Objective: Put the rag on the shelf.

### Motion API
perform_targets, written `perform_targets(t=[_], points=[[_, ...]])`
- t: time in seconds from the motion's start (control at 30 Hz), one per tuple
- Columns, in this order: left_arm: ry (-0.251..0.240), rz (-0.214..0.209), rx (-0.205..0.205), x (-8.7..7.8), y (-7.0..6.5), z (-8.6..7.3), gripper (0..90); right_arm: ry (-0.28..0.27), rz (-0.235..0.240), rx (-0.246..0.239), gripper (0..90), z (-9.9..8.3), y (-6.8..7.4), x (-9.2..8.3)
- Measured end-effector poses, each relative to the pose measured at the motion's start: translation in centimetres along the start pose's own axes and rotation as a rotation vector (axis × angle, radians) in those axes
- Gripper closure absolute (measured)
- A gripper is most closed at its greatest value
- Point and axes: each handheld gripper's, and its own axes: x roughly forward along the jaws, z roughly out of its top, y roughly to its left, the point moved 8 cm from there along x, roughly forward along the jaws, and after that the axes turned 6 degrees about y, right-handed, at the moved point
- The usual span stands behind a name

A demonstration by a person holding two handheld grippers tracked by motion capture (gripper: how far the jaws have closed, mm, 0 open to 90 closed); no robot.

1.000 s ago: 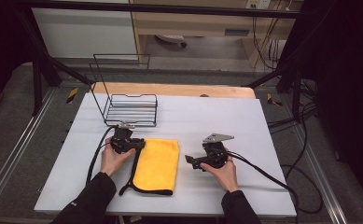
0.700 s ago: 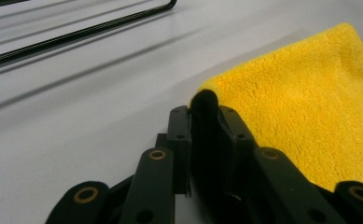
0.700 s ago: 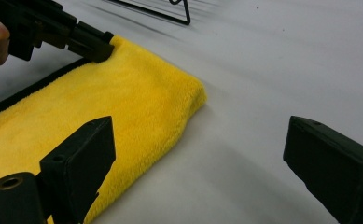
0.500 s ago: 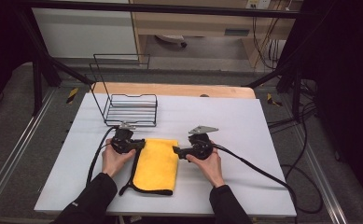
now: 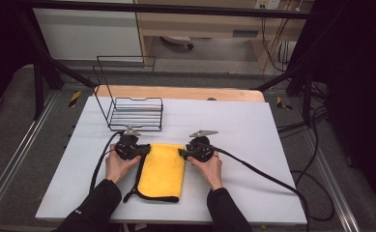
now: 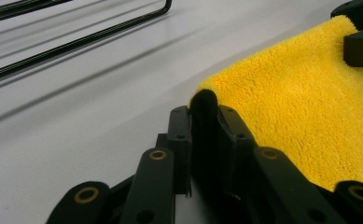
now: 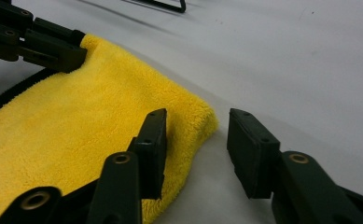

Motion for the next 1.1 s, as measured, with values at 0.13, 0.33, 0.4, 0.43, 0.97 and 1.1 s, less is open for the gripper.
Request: perform_targets(t=[0.13,0.33,0.4,0.43,0.97,1.1], points=[[0.000,-0.003,0.002,0.0,0.0,0.0,76.2,0.006,0.024,0.022,67.9,-0.1,0.2,0.3],[-0.001,0.002,0.010,0.0,0.0,0.0,76.2,0.032,0.047,0.062,78.0,-0.3,0.5,0.5],[-0.003,-0.002,0.008,0.0,0.0,0.0,76.3,0.039,0.046,0.061,80.2,-0.2,0.6,0.5],[-0.003,-0.004,0.008,0.0,0.0,0.0,76.3,0.042,0.043,0.057,81.0,-0.2,0.7,0.5],[-0.039,-0.002,-0.009,-0.7,-0.1,0.2,80.2,0.012,0.038,0.059,84.5,0.1,0.9,-0.1],[-0.074,-0.005,-0.002,-1.7,-0.2,0.4,80.6,-0.026,0.047,0.050,84.5,0.6,1.2,-0.9]])
